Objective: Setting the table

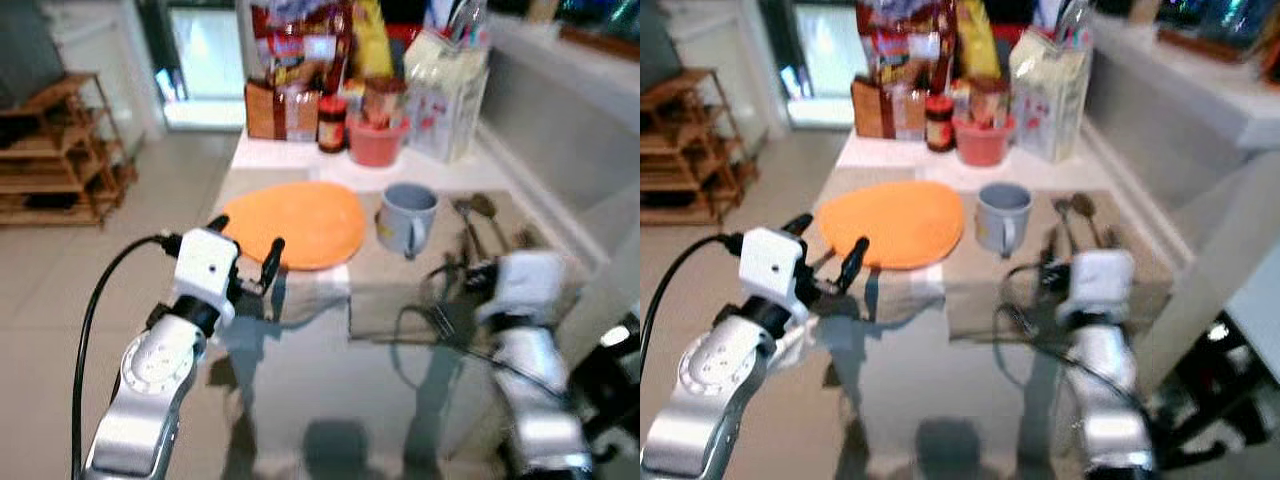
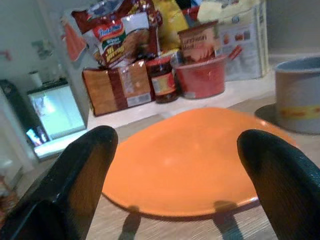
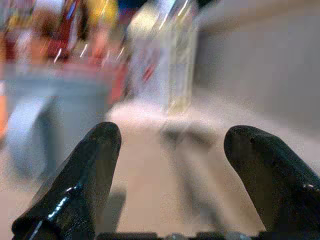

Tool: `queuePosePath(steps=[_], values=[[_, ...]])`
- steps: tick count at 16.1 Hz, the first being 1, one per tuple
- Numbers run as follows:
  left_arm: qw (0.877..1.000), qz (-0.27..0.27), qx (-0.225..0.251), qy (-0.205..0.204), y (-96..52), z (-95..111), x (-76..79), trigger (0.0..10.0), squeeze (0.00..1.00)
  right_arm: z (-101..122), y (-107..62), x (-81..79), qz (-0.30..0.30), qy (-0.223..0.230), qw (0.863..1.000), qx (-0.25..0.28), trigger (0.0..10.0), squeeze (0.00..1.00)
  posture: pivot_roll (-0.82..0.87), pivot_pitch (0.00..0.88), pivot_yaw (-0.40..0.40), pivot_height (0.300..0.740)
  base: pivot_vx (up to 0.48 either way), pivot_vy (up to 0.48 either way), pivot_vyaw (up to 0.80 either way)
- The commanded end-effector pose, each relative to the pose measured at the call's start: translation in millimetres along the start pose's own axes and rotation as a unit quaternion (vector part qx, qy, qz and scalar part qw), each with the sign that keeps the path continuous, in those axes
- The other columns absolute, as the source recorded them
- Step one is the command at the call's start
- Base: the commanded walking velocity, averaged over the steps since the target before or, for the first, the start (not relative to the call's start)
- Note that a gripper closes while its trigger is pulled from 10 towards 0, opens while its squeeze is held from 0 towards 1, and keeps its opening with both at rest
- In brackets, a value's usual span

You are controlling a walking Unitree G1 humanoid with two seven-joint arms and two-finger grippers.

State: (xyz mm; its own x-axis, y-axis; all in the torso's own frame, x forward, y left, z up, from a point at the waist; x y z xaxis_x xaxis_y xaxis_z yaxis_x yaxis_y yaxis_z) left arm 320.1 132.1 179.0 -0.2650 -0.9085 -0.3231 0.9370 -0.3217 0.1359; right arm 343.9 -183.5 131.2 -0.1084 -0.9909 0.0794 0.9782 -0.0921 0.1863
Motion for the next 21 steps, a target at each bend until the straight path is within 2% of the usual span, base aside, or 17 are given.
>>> queuePosePath(steps=[1, 2, 4, 6, 10, 13, 14, 17, 21], values=[[1.0, 0.007, -0.003, 0.004, -2.1, 1, -6.0, 10.0, 0.0, 2, 4.7, -4.6, 0.0, 0.013, 1.0, -0.003, 10.0, 0.0, 0.01, 0.0, 0.032, 0.736, 0.0, 0.0, 0.0], [1.0, 0.012, -0.004, 0.002, -3.7, 0, -9.5, 10.0, 0.0, 6, 8.9, -7.5, 0.0, 0.021, 1.0, -0.002, 10.0, 0.0, 0.01, 0.0, 0.03, 0.736, 0.0, 0.0, 0.0], [1.0, 0.012, -0.004, 0.004, -5.6, 1, -10.0, 10.0, 0.0, 12, 4.3, -7.3, 0.001, 0.024, 1.0, 0.004, 10.0, 0.0, 0.02, 0.0, 0.027, 0.736, 0.0, 0.0, 0.0], [1.0, 0.008, -0.001, 0.001, -6.5, 3, -6.4, 10.0, 0.0, 5, -14.3, -15.5, 0.023, 0.035, 0.999, -0.019, 10.0, 0.0, 0.01, 0.0, 0.024, 0.736, 0.0, 0.0, 0.0], [1.0, 0.0, 0.004, -0.007, -6.4, 5, -0.8, 10.0, 0.0, 3, -24.3, -21.8, 0.047, 0.028, 0.998, -0.032, 10.0, 0.0, 0.0, 0.0, 0.023, 0.736, 0.0, 0.0, 0.0], [1.0, -0.003, 0.005, -0.008, -5.5, 5, 0.8, 10.0, 0.0, 4, -20.3, -25.0, 0.054, 0.031, 0.997, -0.036, 10.0, 0.0, 0.0, 0.0, 0.02, 0.736, 0.0, 0.0, 0.0], [1.0, -0.003, 0.005, -0.009, -4.8, 5, 0.5, 10.0, 0.0, 4, -12.9, -33.3, 0.07, 0.037, 0.996, -0.038, 10.0, 0.0, 0.01, 0.0, 0.02, 0.736, 0.0, 0.0, 0.0], [1.0, -0.002, 0.006, -0.006, -4.7, 5, 0.2, 10.0, 0.0, 3, -6.5, -47.4, 0.088, 0.047, 0.994, -0.04, 10.0, 0.0, 0.03, 0.0, 0.013, 0.736, 0.0, 0.0, 0.0], [1.0, 0.003, 0.005, -0.002, -7.3, 5, -2.2, 10.0, 0.0, 0, -2.1, -56.8, 0.098, 0.058, 0.992, -0.048, 10.0, 0.0, 0.04, 0.0, 0.012, 0.736, 0.0, 0.0, 0.0]])
Point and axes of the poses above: a point about 5 cm out from each wrist's last joint towards the gripper, its own y axis pointing out of the wrist towards the gripper, its own z axis along the axis of the wrist's last joint, x = y × z, the point moved 6 cm from there along y, pointing out of the wrist towards the gripper, and after that the axes turned 5 degrees about y, right-handed, at the moved point
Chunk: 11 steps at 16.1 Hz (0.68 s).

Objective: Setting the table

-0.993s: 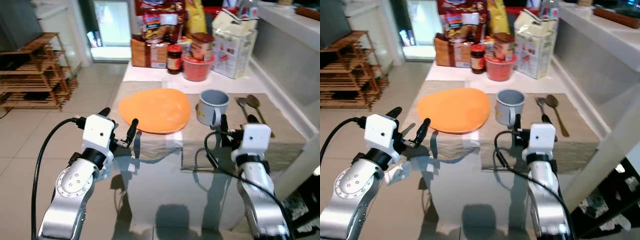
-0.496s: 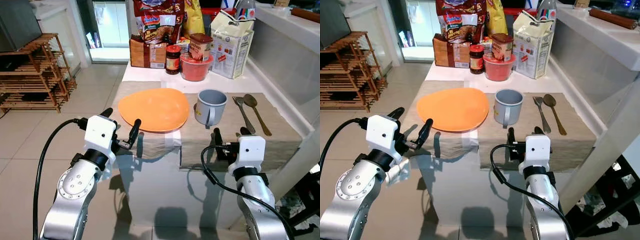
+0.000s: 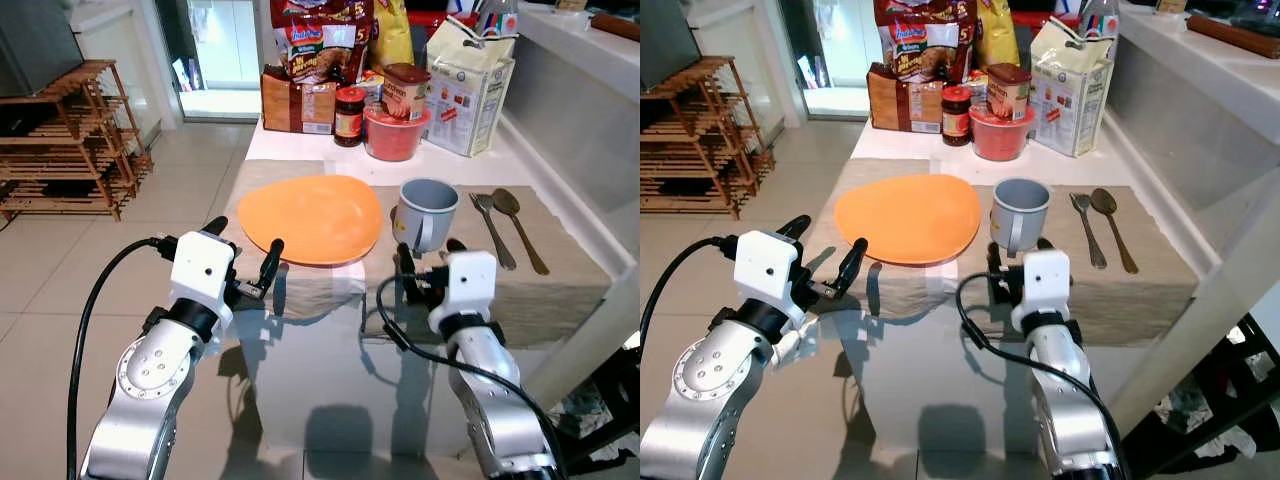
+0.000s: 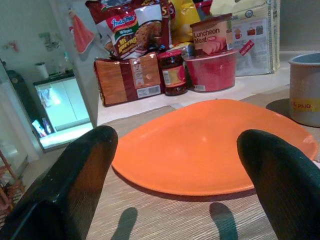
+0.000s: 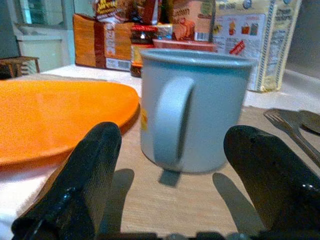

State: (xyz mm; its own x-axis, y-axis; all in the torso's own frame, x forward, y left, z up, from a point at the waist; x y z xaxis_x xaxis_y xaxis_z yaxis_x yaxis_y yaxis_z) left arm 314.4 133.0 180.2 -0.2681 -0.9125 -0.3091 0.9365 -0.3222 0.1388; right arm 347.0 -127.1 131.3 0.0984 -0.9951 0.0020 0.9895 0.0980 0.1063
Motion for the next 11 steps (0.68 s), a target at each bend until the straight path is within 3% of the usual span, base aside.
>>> queuePosePath(steps=[1, 10, 11], values=[[1.0, 0.002, 0.003, 0.006, -2.1, 3.2, -2.6, 10.0, 0.0, -5.8, 1.0, 0.2, 0.001, 0.006, 1.0, -0.012, 10.0, 0.0, 0.04, 0.0, 0.012, 0.736, 0.0, 0.0, 0.0], [1.0, -0.002, 0.003, 0.006, -1.5, 3.4, -0.4, 10.0, 0.0, -11.1, 6.7, 2.7, -0.015, 0.004, 1.0, -0.018, 10.0, 0.0, 0.03, 0.0, 0.017, 0.736, 0.0, 0.0, 0.0], [1.0, -0.002, 0.004, 0.007, -1.1, 3.6, -0.4, 10.0, 0.0, -11.9, 6.7, 3.6, -0.017, -0.001, 1.0, -0.018, 0.0, 0.0, 0.03, 0.0, 0.017, 0.736, 0.0, 0.0, 0.0]])
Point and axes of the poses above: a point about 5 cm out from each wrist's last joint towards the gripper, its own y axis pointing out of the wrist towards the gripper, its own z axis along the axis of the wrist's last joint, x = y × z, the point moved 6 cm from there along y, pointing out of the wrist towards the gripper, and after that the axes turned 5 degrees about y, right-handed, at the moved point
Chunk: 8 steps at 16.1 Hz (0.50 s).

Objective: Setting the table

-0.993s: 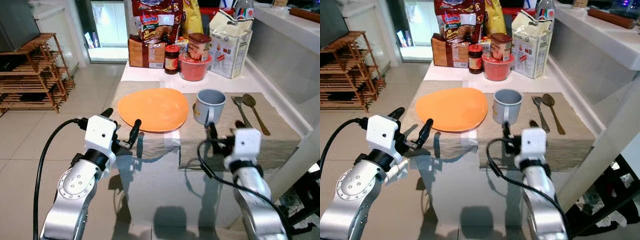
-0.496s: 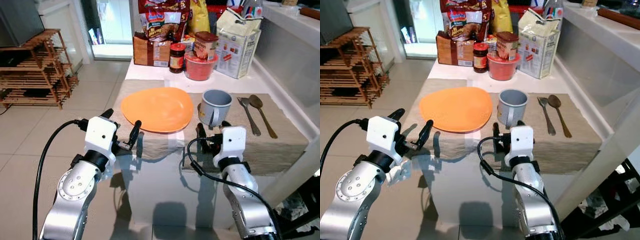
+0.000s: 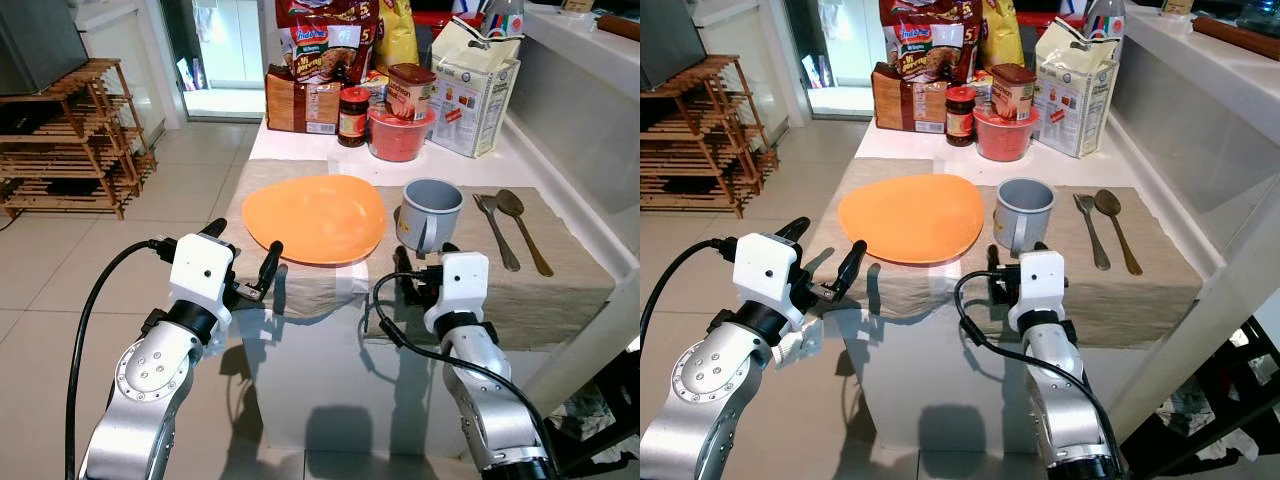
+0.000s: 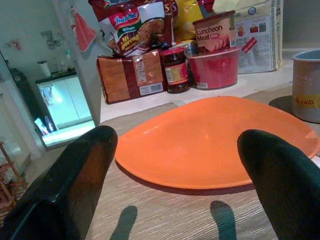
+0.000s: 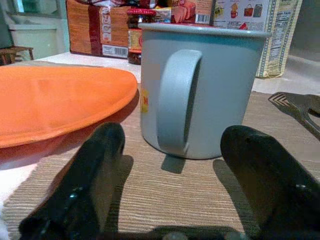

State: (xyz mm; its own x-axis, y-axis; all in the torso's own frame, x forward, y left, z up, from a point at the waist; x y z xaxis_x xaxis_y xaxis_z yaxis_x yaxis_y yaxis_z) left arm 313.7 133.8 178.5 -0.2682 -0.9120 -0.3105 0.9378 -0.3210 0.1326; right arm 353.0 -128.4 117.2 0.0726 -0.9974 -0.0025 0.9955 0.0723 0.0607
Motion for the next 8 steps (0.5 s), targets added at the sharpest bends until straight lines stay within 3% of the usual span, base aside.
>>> queuePosePath(steps=[1, 8], values=[[1.0, -0.002, 0.007, 0.007, 0.6, 5.2, -0.6, 10.0, 0.0, 2.2, 2.6, 2.8, -0.006, -0.004, 1.0, 0.004, 0.0, 0.0, 0.03, 0.0, 0.017, 0.736, 0.0, 0.0, 0.0], [1.0, -0.002, 0.008, 0.005, 2.8, 4.6, -1.7, 10.0, 0.0, 0.7, 2.6, 3.5, -0.005, -0.002, 1.0, 0.003, 0.0, 0.0, 0.02, 0.0, 0.021, 0.736, 0.0, 0.0, 0.0]])
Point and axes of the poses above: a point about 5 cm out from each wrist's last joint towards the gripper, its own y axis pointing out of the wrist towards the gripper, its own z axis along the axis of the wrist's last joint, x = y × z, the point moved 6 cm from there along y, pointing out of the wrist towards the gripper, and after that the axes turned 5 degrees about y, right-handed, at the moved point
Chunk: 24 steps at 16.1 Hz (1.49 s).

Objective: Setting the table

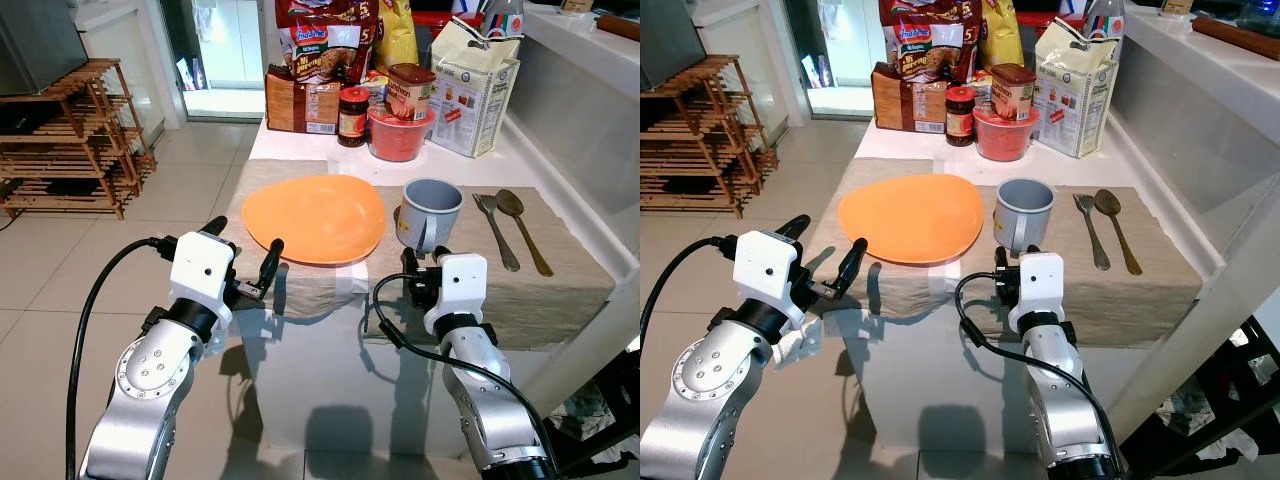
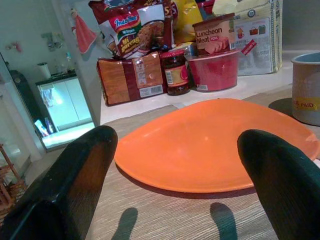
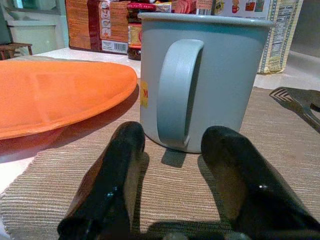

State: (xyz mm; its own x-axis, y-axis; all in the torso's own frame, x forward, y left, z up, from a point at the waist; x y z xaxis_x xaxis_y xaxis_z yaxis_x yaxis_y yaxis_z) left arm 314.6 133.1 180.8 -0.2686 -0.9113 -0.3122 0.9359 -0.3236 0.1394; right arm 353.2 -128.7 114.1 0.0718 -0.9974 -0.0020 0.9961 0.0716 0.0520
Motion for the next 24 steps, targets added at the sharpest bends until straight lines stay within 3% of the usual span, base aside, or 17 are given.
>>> queuePosePath(steps=[1, 19, 24], values=[[1.0, -0.002, 0.005, 0.004, 1.9, 3, -1.5, 10.0, 0.0, 6, 2.8, 3.5, -0.005, -0.005, 1.0, 0.014, 0.0, 0.0, 0.02, 0.0, 0.021, 0.736, 0.0, 0.0, 0.0], [1.0, 0.004, -0.008, 0.011, 4.3, -4, -2.2, 10.0, 0.0, 17, 3.1, 8.8, -0.004, -0.019, 0.999, 0.041, 0.0, 0.0, 0.02, 0.0, 0.021, 0.736, 0.0, 0.0, 0.0], [1.0, 0.015, -0.016, 0.008, 6.4, -9, -2.1, 10.0, 0.0, 80, 18.4, 3.7, 0.017, -0.078, 0.986, 0.148, 0.0, 0.0, 0.01, 0.0, 0.02, 0.736, 0.0, 0.0, 0.0]])
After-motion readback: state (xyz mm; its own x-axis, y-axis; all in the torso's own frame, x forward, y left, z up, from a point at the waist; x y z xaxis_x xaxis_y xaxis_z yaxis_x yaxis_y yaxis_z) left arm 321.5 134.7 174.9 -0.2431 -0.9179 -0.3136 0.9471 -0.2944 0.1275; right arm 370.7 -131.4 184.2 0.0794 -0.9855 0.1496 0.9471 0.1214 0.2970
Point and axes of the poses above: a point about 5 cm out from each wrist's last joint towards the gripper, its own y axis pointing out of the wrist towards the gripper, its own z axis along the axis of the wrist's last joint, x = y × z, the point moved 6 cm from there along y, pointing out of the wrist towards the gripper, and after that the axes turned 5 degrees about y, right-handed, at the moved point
